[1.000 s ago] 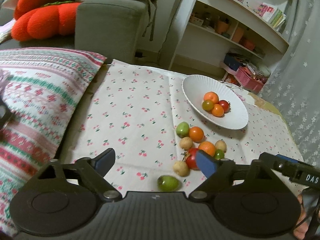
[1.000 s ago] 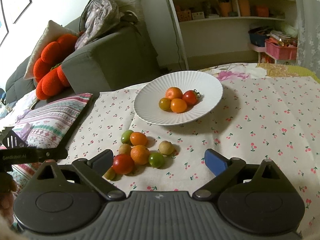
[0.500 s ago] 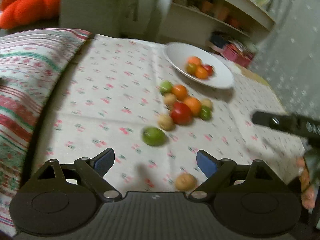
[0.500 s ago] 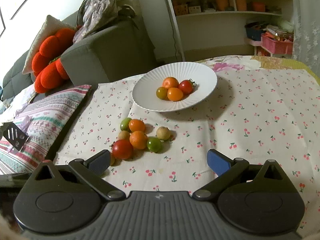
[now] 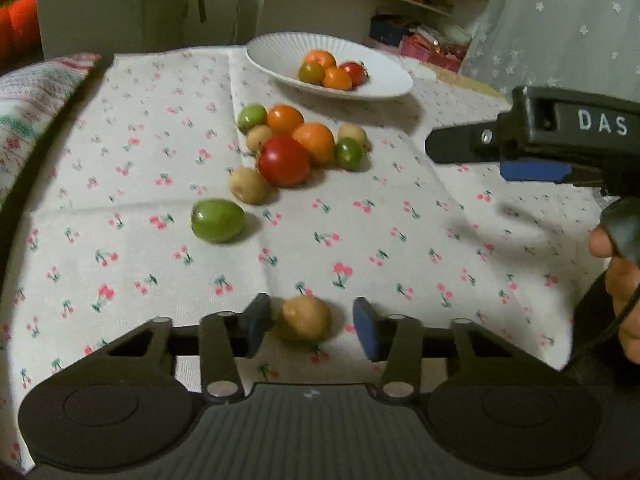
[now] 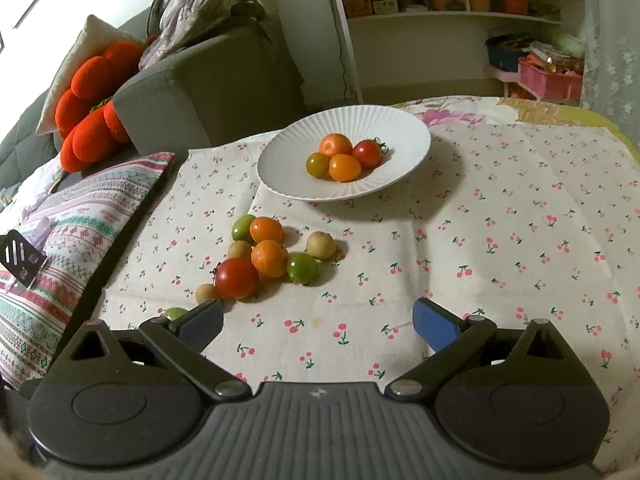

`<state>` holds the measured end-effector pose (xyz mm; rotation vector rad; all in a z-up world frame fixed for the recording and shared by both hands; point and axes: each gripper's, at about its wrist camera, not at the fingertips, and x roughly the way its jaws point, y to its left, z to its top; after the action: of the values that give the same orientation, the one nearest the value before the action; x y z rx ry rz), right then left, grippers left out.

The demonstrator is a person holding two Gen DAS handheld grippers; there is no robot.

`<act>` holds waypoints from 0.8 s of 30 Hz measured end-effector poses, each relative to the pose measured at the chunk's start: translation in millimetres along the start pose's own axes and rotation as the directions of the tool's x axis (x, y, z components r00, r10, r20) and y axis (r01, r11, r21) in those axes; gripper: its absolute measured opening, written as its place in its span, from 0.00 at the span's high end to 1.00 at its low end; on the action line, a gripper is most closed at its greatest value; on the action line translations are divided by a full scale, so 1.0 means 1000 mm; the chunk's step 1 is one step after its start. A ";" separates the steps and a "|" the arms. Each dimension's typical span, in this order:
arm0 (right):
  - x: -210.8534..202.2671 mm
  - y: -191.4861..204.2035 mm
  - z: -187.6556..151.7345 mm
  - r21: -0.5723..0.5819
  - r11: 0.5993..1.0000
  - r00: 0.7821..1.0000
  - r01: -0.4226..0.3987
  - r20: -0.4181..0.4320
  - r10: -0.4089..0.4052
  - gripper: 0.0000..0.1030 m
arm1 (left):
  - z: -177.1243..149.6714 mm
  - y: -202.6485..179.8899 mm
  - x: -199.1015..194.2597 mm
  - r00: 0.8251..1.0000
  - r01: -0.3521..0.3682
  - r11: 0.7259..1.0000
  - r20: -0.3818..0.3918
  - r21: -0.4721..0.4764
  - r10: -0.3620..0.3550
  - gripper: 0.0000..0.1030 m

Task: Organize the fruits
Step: 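Grasp a tan round fruit with the left tool while the right tool grasps another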

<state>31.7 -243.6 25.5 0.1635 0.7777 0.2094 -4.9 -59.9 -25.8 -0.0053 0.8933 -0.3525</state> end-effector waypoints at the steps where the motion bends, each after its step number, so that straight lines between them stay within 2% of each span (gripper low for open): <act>1: 0.001 0.001 0.000 -0.006 1.000 1.000 0.001 -0.002 -0.001 0.05 | 0.000 0.000 0.000 1.000 -0.016 1.000 0.001 0.014 0.016 0.85; 3: 0.004 0.004 0.000 -0.024 1.000 1.000 0.003 -0.008 -0.003 0.08 | 0.001 0.001 -0.002 1.000 -0.029 0.999 0.006 0.020 0.029 0.85; 7: 0.016 0.011 0.002 -0.082 0.997 1.000 -0.002 -0.022 0.000 0.21 | 0.004 0.015 -0.005 1.000 -0.026 0.999 0.008 -0.034 0.027 0.85; 11: 0.037 0.019 0.006 -0.173 0.985 1.000 -0.021 -0.020 0.018 0.28 | 0.011 0.023 -0.011 0.999 -0.035 0.997 0.033 -0.064 0.037 0.85; 13: 0.049 0.021 0.009 -0.202 0.979 0.999 -0.024 -0.035 0.017 0.39 | 0.015 0.027 -0.015 0.998 -0.037 0.996 0.045 -0.077 0.040 0.85; 15: 0.057 0.022 0.011 -0.205 0.978 0.998 -0.038 -0.054 0.028 0.44 | 0.018 0.031 -0.017 0.997 -0.043 0.995 0.056 -0.089 0.048 0.85; 19: 0.054 0.032 0.008 -0.217 0.964 0.988 -0.153 -0.061 0.143 0.47 | 0.023 0.041 -0.018 0.997 -0.044 0.992 0.061 -0.122 0.052 0.85; 22: 0.054 0.045 0.008 -0.279 0.950 0.990 -0.141 -0.037 0.136 0.50 | 0.024 0.044 -0.018 0.997 -0.047 0.990 0.063 -0.133 0.055 0.85; 24: 0.057 0.046 0.013 -0.272 0.949 0.988 -0.157 -0.042 0.151 0.51 | 0.024 0.045 -0.019 0.996 -0.047 0.989 0.064 -0.140 0.056 0.85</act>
<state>75.0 -185.4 6.3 -0.0419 0.7483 0.4654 16.2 -14.8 -2.8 -0.1215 0.8474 -0.2403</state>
